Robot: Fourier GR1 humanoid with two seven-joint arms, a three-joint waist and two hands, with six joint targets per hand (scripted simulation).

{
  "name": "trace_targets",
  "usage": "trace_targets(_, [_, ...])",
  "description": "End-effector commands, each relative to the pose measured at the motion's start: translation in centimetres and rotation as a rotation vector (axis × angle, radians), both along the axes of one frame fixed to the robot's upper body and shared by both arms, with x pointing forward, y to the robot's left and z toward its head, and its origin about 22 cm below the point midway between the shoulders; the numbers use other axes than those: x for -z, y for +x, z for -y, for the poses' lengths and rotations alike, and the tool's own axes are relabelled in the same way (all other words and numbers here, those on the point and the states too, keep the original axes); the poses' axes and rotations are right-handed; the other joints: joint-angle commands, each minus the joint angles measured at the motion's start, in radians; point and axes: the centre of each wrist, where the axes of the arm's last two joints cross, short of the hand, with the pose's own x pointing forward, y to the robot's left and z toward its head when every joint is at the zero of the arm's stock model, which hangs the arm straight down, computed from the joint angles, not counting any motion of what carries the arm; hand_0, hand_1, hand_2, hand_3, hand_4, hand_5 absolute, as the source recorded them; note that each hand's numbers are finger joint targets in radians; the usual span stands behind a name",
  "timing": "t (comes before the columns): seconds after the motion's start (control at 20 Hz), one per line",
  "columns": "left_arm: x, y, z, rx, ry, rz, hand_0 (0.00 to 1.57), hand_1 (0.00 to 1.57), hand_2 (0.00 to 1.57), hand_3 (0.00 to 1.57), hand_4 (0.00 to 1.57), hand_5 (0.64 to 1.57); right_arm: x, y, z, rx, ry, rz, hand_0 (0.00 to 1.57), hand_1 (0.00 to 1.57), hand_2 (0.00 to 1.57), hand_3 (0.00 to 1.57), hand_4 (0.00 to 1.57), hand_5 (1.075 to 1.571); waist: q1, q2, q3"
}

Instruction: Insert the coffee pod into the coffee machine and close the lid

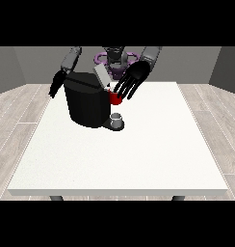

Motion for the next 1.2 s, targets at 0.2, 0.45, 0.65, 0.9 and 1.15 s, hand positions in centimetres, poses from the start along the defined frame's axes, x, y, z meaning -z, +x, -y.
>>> trace_targets(0.2, [7.9,-0.1,2.6,0.064,-0.051,-0.217,0.00,0.00,0.08,0.00,0.00,1.571,7.4,-3.7,1.5,0.076,0.037,-0.166,0.00,0.00,0.00,0.00,0.00,1.571,0.112,-0.192,-0.0010])
trace_targets(0.45, [15.4,-1.3,3.6,0.148,-0.580,-0.315,0.00,0.00,0.00,0.00,0.20,1.571,9.1,-5.5,4.5,0.129,0.054,-0.249,0.00,0.00,0.00,0.00,0.00,1.571,0.210,-0.319,-0.0048])
trace_targets(0.65, [22.2,-3.4,5.5,0.126,-0.969,-0.431,0.00,0.00,0.00,0.00,0.41,1.571,11.7,-7.9,5.3,0.192,0.049,-0.274,0.00,0.00,0.00,0.00,0.00,1.571,0.275,-0.376,-0.0045])
trace_targets(0.9, [32.9,-10.2,4.1,0.023,-1.072,-0.607,0.00,0.00,0.00,0.00,0.42,1.571,12.0,-9.6,5.4,0.191,0.088,-0.311,0.00,0.00,0.00,0.00,0.00,1.571,0.329,-0.561,-0.0024])
trace_targets(1.15, [31.8,-9.6,2.6,-0.054,-1.065,-0.657,0.00,0.00,0.00,0.00,0.44,1.571,8.3,-6.9,3.8,-0.009,0.129,-0.211,0.00,0.00,0.00,0.00,0.00,1.571,0.339,-0.597,-0.0013])
